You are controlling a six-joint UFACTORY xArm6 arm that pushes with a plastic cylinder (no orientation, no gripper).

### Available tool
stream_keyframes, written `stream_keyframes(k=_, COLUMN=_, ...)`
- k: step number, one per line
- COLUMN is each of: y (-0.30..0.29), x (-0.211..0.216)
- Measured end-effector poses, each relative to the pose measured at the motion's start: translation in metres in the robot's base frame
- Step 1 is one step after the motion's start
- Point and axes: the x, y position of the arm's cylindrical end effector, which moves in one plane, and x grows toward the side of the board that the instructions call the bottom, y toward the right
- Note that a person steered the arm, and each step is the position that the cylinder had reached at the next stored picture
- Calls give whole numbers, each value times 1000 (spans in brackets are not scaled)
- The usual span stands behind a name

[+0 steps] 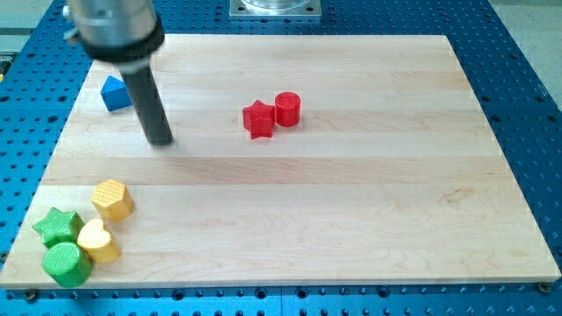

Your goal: Push the triangle into the cube

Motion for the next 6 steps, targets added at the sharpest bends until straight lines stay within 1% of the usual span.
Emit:
stream_keyframes(k=1, y=-62, x=-28)
stream_keyframes(k=2, y=-100, x=-9)
stream_keyframes(k=3, y=-77, x=-41)
stream_keyframes(k=4, y=-39, x=-58)
stream_keyframes(k=5, y=-46, x=-104)
stream_keyframes(k=6, y=-55, x=-100)
